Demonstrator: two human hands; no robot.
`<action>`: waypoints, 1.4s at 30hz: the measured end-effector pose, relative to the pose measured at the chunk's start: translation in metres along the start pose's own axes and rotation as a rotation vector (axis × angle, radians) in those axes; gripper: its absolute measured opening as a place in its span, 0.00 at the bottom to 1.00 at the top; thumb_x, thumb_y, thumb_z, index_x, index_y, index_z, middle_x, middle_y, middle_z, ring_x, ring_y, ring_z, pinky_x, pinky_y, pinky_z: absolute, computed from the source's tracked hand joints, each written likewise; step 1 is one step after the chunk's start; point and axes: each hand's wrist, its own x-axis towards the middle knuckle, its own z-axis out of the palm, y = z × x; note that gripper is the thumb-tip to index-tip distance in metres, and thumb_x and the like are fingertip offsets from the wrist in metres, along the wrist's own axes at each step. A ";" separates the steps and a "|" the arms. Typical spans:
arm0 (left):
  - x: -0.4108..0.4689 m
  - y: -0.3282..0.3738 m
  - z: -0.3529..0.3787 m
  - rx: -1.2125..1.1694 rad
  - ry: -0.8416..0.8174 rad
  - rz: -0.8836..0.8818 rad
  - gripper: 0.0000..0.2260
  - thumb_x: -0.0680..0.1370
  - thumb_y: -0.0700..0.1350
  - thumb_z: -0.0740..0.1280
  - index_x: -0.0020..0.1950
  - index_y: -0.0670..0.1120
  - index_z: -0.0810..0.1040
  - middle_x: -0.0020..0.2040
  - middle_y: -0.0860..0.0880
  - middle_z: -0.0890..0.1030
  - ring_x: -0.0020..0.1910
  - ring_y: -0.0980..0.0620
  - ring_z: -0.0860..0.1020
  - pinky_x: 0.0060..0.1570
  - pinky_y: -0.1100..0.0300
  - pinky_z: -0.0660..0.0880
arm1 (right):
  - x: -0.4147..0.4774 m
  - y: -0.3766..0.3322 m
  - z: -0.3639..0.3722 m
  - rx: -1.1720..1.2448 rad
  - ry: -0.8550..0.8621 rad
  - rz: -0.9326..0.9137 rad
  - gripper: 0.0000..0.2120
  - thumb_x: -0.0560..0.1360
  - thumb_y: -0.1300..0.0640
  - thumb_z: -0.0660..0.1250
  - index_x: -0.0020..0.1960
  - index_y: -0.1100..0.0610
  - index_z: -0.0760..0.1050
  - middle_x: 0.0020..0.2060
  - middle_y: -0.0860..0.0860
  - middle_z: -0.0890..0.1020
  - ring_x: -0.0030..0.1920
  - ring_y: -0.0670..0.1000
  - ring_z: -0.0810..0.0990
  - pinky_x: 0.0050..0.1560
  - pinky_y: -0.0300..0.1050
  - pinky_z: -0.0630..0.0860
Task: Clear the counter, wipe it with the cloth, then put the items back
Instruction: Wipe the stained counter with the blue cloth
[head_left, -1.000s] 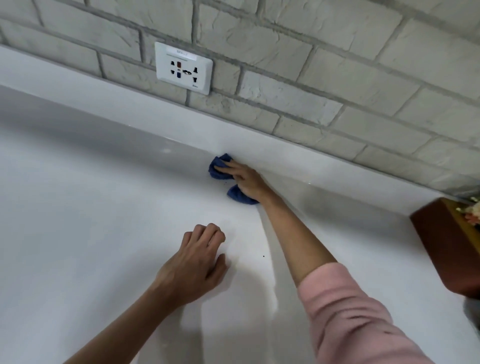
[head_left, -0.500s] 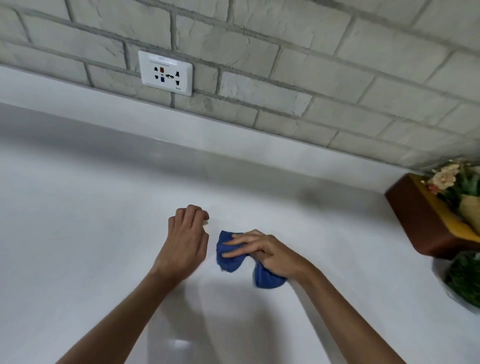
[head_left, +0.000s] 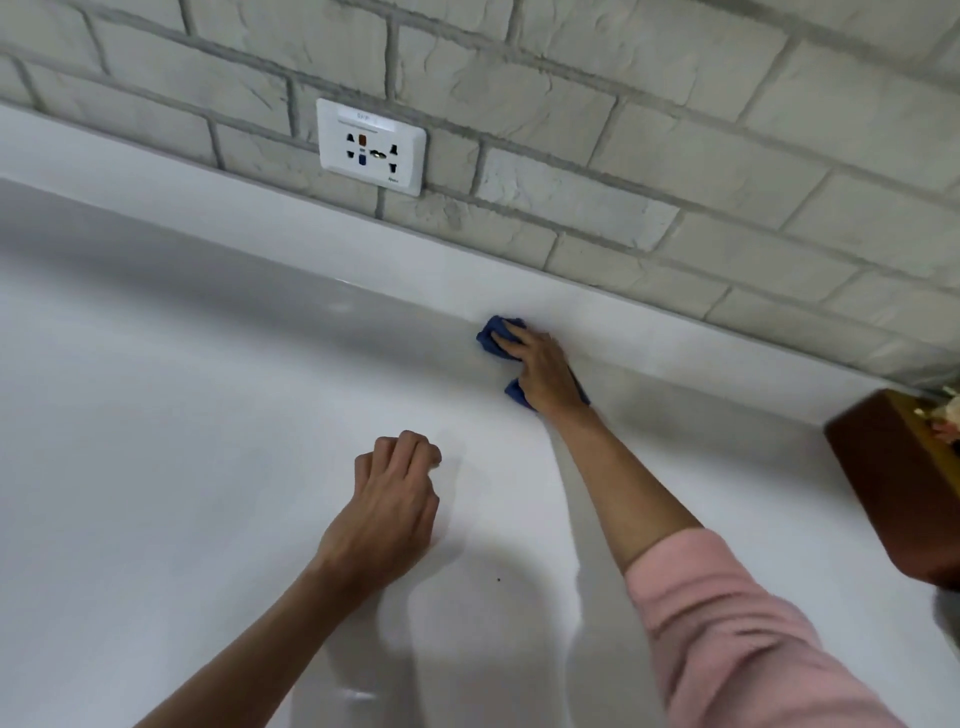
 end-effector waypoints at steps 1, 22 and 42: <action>0.001 0.000 0.000 0.009 -0.004 0.004 0.11 0.72 0.36 0.59 0.53 0.44 0.72 0.50 0.48 0.73 0.45 0.47 0.70 0.45 0.58 0.66 | 0.003 0.003 0.005 -0.011 -0.027 -0.008 0.32 0.65 0.70 0.63 0.69 0.57 0.69 0.71 0.55 0.69 0.65 0.59 0.71 0.65 0.46 0.63; 0.002 0.001 -0.004 0.013 -0.084 0.011 0.13 0.74 0.42 0.51 0.54 0.45 0.71 0.52 0.49 0.71 0.47 0.48 0.69 0.47 0.58 0.65 | -0.018 -0.004 -0.049 0.266 0.228 0.048 0.29 0.69 0.78 0.53 0.66 0.62 0.73 0.67 0.57 0.73 0.65 0.60 0.72 0.63 0.27 0.61; 0.004 0.000 -0.001 0.022 -0.092 0.007 0.13 0.75 0.42 0.51 0.55 0.46 0.70 0.52 0.50 0.70 0.48 0.48 0.68 0.49 0.57 0.65 | -0.039 -0.009 -0.034 0.353 -0.356 -0.017 0.26 0.73 0.77 0.52 0.60 0.57 0.79 0.66 0.51 0.74 0.63 0.44 0.70 0.62 0.25 0.60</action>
